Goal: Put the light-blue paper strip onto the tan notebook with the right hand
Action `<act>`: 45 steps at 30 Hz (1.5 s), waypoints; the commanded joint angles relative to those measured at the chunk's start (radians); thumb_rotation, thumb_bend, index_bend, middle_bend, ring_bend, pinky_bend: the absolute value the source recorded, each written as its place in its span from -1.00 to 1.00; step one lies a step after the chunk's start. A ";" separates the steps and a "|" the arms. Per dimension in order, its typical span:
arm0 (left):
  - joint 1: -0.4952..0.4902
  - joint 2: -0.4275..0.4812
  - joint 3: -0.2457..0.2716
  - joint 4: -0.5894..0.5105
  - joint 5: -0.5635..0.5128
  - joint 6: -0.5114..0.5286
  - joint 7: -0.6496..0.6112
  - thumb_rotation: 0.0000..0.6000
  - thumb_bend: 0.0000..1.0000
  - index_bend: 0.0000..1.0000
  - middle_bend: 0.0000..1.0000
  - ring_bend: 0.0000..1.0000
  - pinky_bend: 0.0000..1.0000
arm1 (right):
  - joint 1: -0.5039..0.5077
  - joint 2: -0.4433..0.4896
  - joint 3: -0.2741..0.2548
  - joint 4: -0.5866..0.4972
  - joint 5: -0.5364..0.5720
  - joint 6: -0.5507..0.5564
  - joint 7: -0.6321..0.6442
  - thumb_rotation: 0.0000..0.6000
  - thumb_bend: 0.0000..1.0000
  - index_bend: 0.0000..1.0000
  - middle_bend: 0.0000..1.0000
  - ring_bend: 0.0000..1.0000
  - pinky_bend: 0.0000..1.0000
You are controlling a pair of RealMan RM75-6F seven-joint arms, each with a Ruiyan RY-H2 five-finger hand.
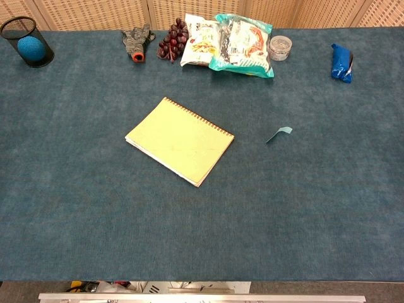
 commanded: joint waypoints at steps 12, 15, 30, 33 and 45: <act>-0.007 -0.002 0.002 0.000 -0.002 -0.018 0.001 1.00 -0.48 -0.63 -0.42 -0.46 -0.53 | 0.081 -0.019 0.018 -0.018 -0.021 -0.076 -0.015 1.00 -0.50 0.06 0.16 0.10 0.37; -0.009 -0.003 0.002 0.002 -0.007 -0.025 -0.002 1.00 -0.48 -0.63 -0.42 -0.46 -0.53 | 0.131 -0.026 0.032 -0.034 -0.017 -0.139 -0.039 1.00 -0.51 0.06 0.20 0.21 0.39; -0.002 -0.002 -0.005 0.021 -0.052 -0.045 -0.033 1.00 -0.48 -0.63 -0.42 -0.46 -0.53 | 0.360 -0.212 0.100 0.052 0.105 -0.432 -0.228 1.00 -0.50 0.09 1.00 1.00 1.00; -0.002 -0.001 -0.006 0.024 -0.055 -0.048 -0.036 1.00 -0.48 -0.63 -0.42 -0.46 -0.53 | 0.392 -0.243 0.096 0.076 0.123 -0.477 -0.242 1.00 -0.50 0.09 1.00 1.00 1.00; -0.012 -0.008 -0.007 0.031 -0.060 -0.070 -0.039 1.00 -0.48 -0.63 -0.42 -0.46 -0.53 | 0.474 -0.372 0.073 0.210 0.165 -0.571 -0.272 1.00 -0.50 0.09 1.00 1.00 1.00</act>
